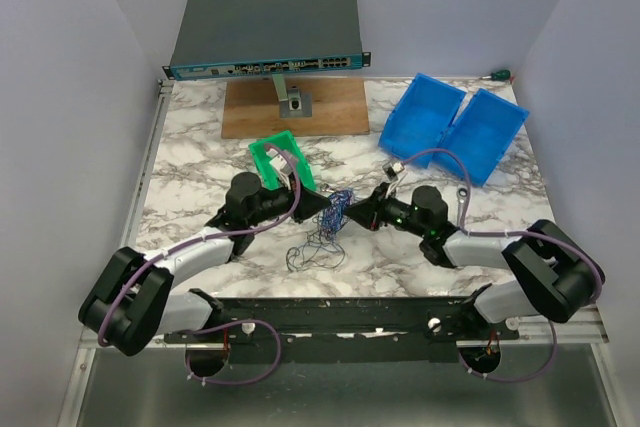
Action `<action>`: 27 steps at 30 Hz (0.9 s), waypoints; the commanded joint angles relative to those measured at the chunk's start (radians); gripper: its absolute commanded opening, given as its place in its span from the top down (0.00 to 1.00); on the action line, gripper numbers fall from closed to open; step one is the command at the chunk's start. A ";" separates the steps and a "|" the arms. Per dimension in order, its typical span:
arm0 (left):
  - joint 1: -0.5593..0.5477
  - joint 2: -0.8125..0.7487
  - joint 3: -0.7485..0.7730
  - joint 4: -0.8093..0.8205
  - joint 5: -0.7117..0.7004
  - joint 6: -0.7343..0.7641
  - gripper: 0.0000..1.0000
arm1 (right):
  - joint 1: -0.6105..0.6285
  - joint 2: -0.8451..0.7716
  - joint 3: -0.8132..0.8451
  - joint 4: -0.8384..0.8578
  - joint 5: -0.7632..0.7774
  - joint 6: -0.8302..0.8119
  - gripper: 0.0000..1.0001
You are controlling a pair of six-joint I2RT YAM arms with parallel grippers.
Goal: Untangle the cables
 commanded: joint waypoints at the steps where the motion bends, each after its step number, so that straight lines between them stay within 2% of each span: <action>1: -0.006 -0.043 0.008 -0.035 -0.036 0.033 1.00 | 0.007 -0.074 0.019 -0.135 0.267 -0.027 0.99; 4: -0.002 -0.128 -0.009 -0.167 -0.278 0.064 1.00 | 0.008 -0.152 0.015 -0.348 0.801 0.056 0.99; 6: 0.019 -0.186 -0.014 -0.282 -0.460 0.043 1.00 | 0.008 -0.192 0.029 -0.501 1.038 0.139 0.99; 9: 0.078 -0.276 -0.054 -0.393 -0.674 -0.006 1.00 | 0.008 -0.254 0.012 -0.558 1.181 0.181 0.99; 12: 0.128 -0.364 -0.100 -0.422 -0.750 -0.051 1.00 | 0.007 -0.299 -0.006 -0.604 1.329 0.245 0.99; 17: 0.132 -0.506 -0.153 -0.486 -0.928 -0.103 1.00 | 0.007 -0.356 -0.007 -0.761 1.530 0.420 0.99; 20: 0.131 -0.566 -0.191 -0.409 -0.860 -0.063 1.00 | 0.007 -0.387 -0.006 -0.760 1.503 0.402 0.99; 24: 0.130 -0.535 -0.214 -0.248 -0.609 0.003 1.00 | 0.007 -0.389 -0.013 -0.684 1.399 0.279 0.99; 25: 0.129 -0.504 -0.201 -0.211 -0.524 0.023 1.00 | 0.006 -0.390 -0.015 -0.633 1.315 0.220 0.99; 27: 0.117 -0.441 -0.167 -0.173 -0.386 0.053 1.00 | 0.006 -0.398 -0.051 -0.453 1.026 0.032 0.96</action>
